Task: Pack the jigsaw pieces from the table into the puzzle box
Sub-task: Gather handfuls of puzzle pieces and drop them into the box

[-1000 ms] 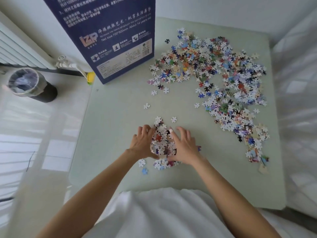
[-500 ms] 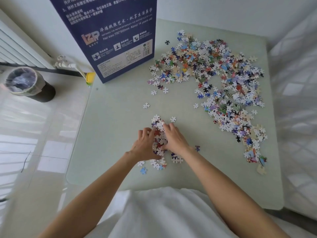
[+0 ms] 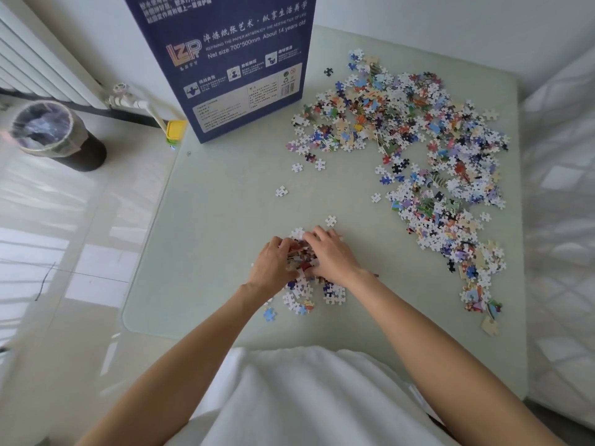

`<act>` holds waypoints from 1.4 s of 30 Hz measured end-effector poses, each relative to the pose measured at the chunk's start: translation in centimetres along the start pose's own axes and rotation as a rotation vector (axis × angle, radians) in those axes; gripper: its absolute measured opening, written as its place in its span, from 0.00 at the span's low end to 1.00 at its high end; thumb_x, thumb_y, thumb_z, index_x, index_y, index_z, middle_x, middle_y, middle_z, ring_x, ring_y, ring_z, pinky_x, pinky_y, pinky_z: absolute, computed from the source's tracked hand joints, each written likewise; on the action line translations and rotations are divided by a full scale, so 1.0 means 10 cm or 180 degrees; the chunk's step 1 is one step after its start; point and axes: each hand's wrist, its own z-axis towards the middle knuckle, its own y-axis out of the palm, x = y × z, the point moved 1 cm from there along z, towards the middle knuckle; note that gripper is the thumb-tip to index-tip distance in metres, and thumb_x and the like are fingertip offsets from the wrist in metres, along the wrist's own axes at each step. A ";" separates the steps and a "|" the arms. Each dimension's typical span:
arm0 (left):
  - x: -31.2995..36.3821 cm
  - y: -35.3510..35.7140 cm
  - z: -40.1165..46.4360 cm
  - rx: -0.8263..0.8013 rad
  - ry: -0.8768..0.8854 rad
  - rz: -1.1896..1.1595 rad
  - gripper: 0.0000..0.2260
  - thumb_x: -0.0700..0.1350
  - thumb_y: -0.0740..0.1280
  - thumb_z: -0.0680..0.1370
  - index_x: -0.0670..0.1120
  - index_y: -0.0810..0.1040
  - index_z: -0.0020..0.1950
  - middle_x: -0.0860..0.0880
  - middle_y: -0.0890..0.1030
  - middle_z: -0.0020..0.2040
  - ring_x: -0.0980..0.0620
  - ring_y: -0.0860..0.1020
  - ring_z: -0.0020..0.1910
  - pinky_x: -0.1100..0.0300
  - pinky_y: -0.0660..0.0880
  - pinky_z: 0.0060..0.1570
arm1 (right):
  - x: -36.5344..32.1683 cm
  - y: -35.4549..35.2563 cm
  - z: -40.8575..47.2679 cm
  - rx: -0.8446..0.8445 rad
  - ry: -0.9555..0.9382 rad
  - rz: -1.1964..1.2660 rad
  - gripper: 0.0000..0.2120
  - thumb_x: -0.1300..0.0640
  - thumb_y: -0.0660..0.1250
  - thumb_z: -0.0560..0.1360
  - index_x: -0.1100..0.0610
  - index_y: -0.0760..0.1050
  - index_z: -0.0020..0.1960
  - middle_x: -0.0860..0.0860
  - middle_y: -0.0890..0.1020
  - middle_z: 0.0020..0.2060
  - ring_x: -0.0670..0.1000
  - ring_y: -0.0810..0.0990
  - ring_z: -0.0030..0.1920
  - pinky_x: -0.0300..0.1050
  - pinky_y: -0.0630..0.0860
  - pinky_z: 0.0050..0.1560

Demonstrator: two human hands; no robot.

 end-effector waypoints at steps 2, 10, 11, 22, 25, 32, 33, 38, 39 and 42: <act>-0.01 -0.03 0.01 0.0024 0.0000 -0.0005 0.23 0.46 0.72 0.72 0.44 0.70 0.64 0.44 0.74 0.56 0.46 0.74 0.55 0.58 0.69 0.54 | -0.01 0.03 -0.05 0.0008 0.0103 0.0211 0.28 0.53 0.74 0.68 0.54 0.66 0.64 0.52 0.72 0.57 0.54 0.72 0.56 0.47 0.74 0.49; -0.08 -0.13 0.02 0.0158 -0.0027 -0.0272 0.10 0.43 0.71 0.73 0.44 0.80 0.53 0.45 0.82 0.45 0.45 0.79 0.44 0.58 0.72 0.44 | 0.03 -0.01 -0.15 0.0222 0.0148 0.0721 0.22 0.55 0.71 0.71 0.56 0.73 0.64 0.52 0.78 0.54 0.52 0.78 0.49 0.38 0.69 0.45; -0.09 -0.14 0.02 0.0176 -0.0065 -0.0307 0.09 0.43 0.71 0.73 0.44 0.81 0.52 0.45 0.83 0.44 0.45 0.79 0.43 0.58 0.72 0.43 | 0.04 -0.01 -0.15 0.0247 0.0173 0.0789 0.22 0.55 0.71 0.71 0.55 0.74 0.64 0.52 0.78 0.55 0.52 0.78 0.50 0.39 0.70 0.48; -0.10 -0.49 -0.09 0.0552 0.0077 -0.0459 0.07 0.44 0.72 0.73 0.45 0.83 0.50 0.47 0.84 0.39 0.48 0.80 0.38 0.62 0.71 0.37 | 0.23 -0.31 -0.24 0.0600 0.0528 0.1362 0.20 0.56 0.73 0.70 0.62 0.77 0.59 0.55 0.81 0.51 0.53 0.79 0.52 0.40 0.72 0.52; 0.01 -0.85 -0.09 0.0872 0.0398 -0.0466 0.08 0.44 0.73 0.72 0.46 0.83 0.51 0.48 0.84 0.39 0.48 0.80 0.35 0.62 0.72 0.35 | 0.19 -0.66 -0.23 0.0720 0.0431 0.1472 0.17 0.56 0.73 0.70 0.61 0.79 0.57 0.52 0.81 0.47 0.49 0.78 0.45 0.26 0.69 0.44; 0.69 -2.57 0.05 0.2371 0.1533 -0.0581 0.10 0.44 0.74 0.70 0.46 0.83 0.51 0.52 0.84 0.45 0.62 0.78 0.41 0.74 0.73 0.43 | -0.12 -2.15 0.02 0.1510 -0.0344 0.1669 0.12 0.56 0.75 0.66 0.53 0.81 0.49 0.41 0.80 0.40 0.38 0.78 0.40 0.26 0.70 0.43; 0.79 -2.82 0.06 0.2562 0.1660 -0.0545 0.10 0.44 0.73 0.71 0.47 0.83 0.52 0.54 0.83 0.45 0.62 0.79 0.41 0.73 0.74 0.42 | -0.19 -2.38 0.06 0.1658 -0.0463 0.1658 0.12 0.56 0.75 0.66 0.53 0.81 0.49 0.40 0.79 0.39 0.36 0.78 0.39 0.26 0.70 0.42; 1.13 -3.88 0.23 0.3414 0.1858 -0.0298 0.11 0.46 0.71 0.73 0.47 0.82 0.54 0.57 0.80 0.43 0.61 0.78 0.39 0.75 0.71 0.40 | -0.48 -3.33 0.37 0.2118 -0.0936 0.1646 0.14 0.57 0.74 0.68 0.56 0.81 0.53 0.47 0.82 0.43 0.46 0.80 0.44 0.36 0.75 0.47; 1.14 -4.03 0.31 0.3464 0.1784 -0.0199 0.11 0.46 0.71 0.73 0.47 0.82 0.54 0.54 0.82 0.43 0.59 0.78 0.39 0.74 0.70 0.41 | -0.52 -3.47 0.45 0.2180 -0.0996 0.1580 0.15 0.57 0.74 0.68 0.57 0.80 0.54 0.49 0.82 0.44 0.48 0.80 0.45 0.40 0.76 0.47; 1.07 -4.30 0.59 0.3334 0.1350 0.0240 0.11 0.46 0.70 0.74 0.45 0.82 0.55 0.45 0.84 0.44 0.49 0.81 0.41 0.66 0.70 0.42 | -0.58 -3.81 0.69 0.2410 -0.1067 0.1536 0.16 0.57 0.74 0.69 0.58 0.79 0.57 0.52 0.82 0.47 0.50 0.79 0.46 0.44 0.77 0.48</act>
